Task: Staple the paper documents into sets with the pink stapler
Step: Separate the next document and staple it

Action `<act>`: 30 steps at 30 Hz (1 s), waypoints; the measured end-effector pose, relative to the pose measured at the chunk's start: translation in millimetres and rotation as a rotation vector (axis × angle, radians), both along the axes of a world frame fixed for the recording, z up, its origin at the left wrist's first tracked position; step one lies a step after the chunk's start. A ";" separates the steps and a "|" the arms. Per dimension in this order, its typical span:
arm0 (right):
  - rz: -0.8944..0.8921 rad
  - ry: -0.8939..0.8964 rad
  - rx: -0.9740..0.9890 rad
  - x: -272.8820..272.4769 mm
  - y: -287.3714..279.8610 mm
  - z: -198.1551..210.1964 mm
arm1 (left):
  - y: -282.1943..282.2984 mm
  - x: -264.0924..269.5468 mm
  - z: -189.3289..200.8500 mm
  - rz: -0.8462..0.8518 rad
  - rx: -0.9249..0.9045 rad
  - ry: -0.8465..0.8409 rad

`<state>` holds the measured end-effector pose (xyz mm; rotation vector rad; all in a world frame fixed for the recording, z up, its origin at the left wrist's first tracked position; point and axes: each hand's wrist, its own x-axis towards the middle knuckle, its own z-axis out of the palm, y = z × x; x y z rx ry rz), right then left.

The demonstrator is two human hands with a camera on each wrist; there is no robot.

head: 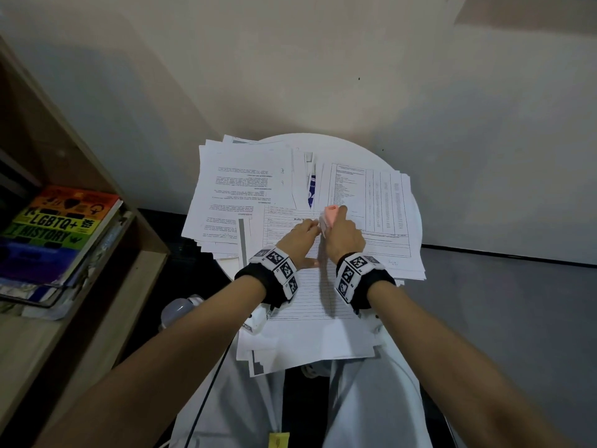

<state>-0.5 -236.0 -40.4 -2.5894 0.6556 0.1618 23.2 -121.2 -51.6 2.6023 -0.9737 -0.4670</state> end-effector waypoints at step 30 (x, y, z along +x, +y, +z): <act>0.246 -0.292 0.172 -46.1 56.6 41.8 | 50.2 -39.3 25.0 0.868 -1.206 0.482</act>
